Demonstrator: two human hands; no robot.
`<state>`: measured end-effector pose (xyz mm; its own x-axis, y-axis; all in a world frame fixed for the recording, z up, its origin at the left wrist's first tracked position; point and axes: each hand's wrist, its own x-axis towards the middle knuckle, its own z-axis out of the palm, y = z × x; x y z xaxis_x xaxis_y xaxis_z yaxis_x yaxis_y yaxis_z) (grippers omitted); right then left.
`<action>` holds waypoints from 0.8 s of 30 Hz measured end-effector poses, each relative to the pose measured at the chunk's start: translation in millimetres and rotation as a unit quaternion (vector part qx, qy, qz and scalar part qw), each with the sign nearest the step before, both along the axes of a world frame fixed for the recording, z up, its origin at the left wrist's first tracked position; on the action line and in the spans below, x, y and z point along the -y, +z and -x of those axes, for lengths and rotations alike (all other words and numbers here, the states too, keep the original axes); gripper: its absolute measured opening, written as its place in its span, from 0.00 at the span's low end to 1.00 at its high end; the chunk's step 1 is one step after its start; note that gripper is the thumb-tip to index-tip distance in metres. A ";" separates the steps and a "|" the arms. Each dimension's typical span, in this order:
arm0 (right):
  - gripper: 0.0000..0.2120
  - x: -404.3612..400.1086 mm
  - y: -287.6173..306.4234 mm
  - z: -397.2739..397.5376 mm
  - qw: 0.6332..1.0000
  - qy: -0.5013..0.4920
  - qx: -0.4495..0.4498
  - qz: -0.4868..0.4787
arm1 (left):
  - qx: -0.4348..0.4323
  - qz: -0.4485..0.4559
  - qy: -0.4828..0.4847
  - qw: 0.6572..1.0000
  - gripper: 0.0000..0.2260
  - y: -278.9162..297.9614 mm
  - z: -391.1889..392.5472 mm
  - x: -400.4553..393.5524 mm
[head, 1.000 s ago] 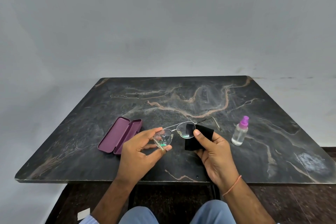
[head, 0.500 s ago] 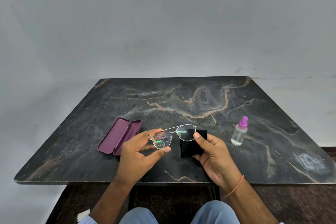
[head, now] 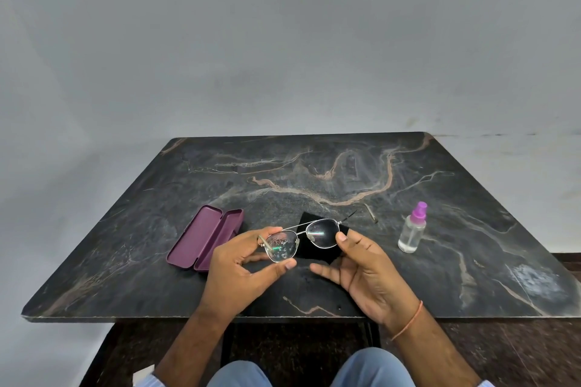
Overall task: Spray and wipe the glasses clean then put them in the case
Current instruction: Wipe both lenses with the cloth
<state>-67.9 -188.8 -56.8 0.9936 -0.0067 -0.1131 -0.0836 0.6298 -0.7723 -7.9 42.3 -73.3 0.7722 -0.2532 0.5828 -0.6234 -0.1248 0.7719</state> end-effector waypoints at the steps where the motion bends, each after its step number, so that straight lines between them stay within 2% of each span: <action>1: 0.12 0.5 -0.1 -0.3 1.000 -0.003 0.001 -0.006 | 0.007 -0.005 0.000 1.000 0.24 0.2 0.2 0.2; 7: 0.14 0.8 1.8 -3.7 0.998 -0.051 -0.008 -0.036 | 0.040 -0.027 -0.003 0.999 0.24 6.2 4.6 1.3; 13: 0.18 -0.2 -2.2 -5.5 0.995 -0.102 -0.012 -0.017 | 0.057 -0.025 0.010 0.998 0.24 6.1 5.1 2.3; 16: 0.16 -1.7 -2.8 -7.0 0.992 -0.122 -0.004 -0.007 | 0.053 -0.022 0.018 0.998 0.23 4.3 2.4 1.7; 21: 0.09 -1.7 -1.5 -4.4 0.997 -0.076 0.006 -0.005 | 0.051 -0.026 0.027 0.998 0.22 0.6 0.3 0.6; 24: 0.11 -1.1 -0.9 -3.0 0.999 -0.033 -0.008 0.006 | 0.044 -0.025 0.026 0.998 0.22 1.0 1.7 0.4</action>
<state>-64.9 -187.8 -57.7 0.9890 -0.0733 -0.1281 -0.0545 0.6256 -0.7782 -9.5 41.8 -72.3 0.7309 -0.2449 0.6370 -0.6808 -0.1966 0.7056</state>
